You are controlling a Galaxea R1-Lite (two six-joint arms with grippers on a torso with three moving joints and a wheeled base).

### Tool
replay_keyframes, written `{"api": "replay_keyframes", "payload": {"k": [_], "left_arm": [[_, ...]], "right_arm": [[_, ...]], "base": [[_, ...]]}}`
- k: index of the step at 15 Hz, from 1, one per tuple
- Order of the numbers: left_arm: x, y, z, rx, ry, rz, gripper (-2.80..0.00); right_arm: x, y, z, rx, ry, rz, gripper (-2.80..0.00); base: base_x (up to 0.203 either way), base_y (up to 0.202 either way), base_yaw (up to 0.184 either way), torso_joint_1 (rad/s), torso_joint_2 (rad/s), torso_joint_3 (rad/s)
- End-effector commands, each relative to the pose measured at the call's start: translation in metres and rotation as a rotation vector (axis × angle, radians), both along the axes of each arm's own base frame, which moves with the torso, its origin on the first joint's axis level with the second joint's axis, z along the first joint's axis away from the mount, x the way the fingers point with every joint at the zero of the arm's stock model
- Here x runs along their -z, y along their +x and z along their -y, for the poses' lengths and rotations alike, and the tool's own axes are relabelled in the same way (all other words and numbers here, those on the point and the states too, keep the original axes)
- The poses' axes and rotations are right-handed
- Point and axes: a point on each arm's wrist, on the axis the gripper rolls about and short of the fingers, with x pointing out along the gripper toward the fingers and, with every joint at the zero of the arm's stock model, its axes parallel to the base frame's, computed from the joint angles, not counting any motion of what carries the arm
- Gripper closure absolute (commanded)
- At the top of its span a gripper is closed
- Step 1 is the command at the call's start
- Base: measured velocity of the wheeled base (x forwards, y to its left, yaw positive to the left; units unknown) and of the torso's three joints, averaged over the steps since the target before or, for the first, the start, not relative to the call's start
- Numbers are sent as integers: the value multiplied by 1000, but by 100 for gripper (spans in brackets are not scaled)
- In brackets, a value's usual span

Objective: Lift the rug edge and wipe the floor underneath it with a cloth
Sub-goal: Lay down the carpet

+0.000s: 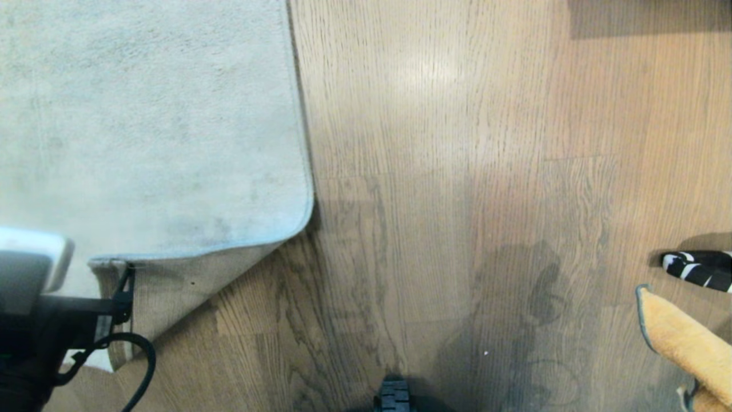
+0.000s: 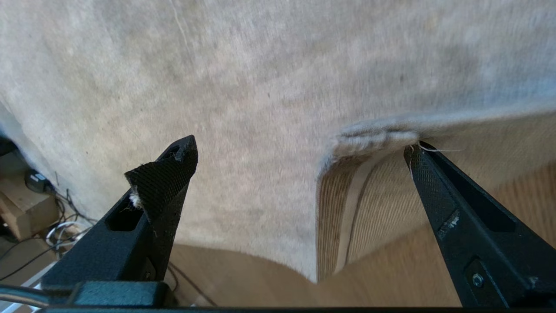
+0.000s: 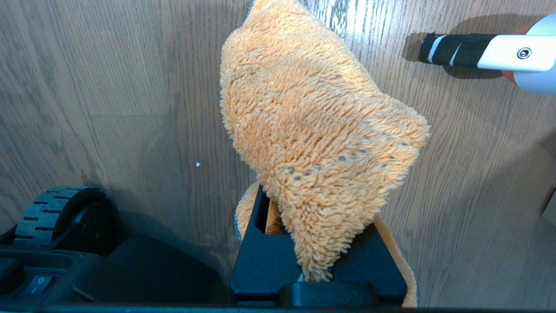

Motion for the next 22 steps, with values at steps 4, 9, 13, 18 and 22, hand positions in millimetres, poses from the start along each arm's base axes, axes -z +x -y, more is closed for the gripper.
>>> {"api": "replay_keyframes", "payload": {"k": [4,9,13,18,22], "left_arm": [[-15,4,0,-14,-37,72,-280],[-36,9,3,-17,-81,151,-280],[-28,6,1,-19,-69,124,-280],[-19,2,-1,-21,-58,101,0],[-7,-1,-2,-13,-28,51,0]], "right_arm": [[0,0,0,0,-1,-1,0],[0,0,0,0,-1,-1,0],[0,0,0,0,-1,-1,0],[0,0,0,0,-1,-1,0],[0,0,0,0,-1,-1,0]], "base": [[0,0,0,0,0,0],[0,0,0,0,0,0],[0,0,0,0,0,0],[0,0,0,0,0,0],[0,0,0,0,0,0]]}}
